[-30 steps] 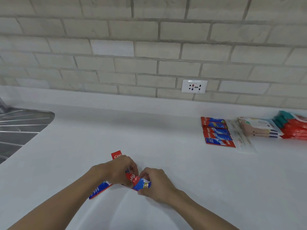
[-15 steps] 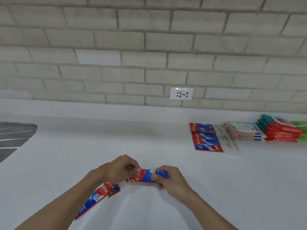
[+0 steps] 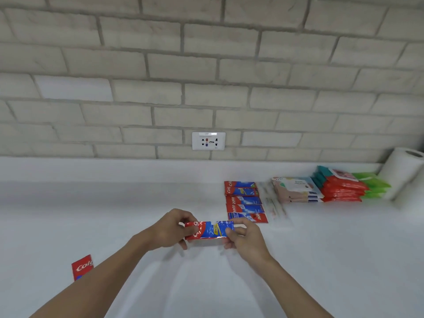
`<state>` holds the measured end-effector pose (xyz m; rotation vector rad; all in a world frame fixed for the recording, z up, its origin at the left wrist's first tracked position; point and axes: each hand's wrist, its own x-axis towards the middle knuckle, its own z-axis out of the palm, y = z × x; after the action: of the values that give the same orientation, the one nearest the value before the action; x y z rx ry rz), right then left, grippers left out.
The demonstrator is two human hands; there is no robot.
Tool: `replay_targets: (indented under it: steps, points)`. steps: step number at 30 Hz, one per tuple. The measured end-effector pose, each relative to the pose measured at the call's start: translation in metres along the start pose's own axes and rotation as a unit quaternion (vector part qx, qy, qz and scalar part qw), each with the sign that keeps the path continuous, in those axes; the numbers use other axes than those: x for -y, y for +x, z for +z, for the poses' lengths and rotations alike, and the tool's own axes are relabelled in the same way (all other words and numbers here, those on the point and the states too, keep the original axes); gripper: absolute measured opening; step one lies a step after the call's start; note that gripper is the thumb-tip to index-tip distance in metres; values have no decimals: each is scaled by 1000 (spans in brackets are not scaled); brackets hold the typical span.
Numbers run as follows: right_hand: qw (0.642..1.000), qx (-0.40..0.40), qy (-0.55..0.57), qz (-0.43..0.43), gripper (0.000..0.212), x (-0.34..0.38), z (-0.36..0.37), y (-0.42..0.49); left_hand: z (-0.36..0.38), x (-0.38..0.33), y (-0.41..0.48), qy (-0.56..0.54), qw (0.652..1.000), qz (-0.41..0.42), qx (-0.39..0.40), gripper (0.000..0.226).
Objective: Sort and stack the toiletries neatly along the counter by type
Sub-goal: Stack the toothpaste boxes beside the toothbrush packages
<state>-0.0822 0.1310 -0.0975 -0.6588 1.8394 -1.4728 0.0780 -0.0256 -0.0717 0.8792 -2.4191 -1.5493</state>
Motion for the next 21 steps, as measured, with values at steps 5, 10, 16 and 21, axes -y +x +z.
replay_targets:
  steps: [5, 10, 16, 21]
  points:
    - [999, -34, -5, -1, 15, -4, -33, 32, 21, -22, 40, -32, 999, 6, -35, 12]
    - [997, -75, 10, 5, 13, -4, -59, 61, 45, -35, 77, -79, 989, -17, -121, 15]
    - [992, -125, 1, -19, 22, 2, -77, 92, 71, -43, 116, -86, 970, -73, -214, 29]
    - [980, -153, -110, -68, 15, 1, -92, 118, 82, -43, 143, -78, 956, -87, -270, 34]
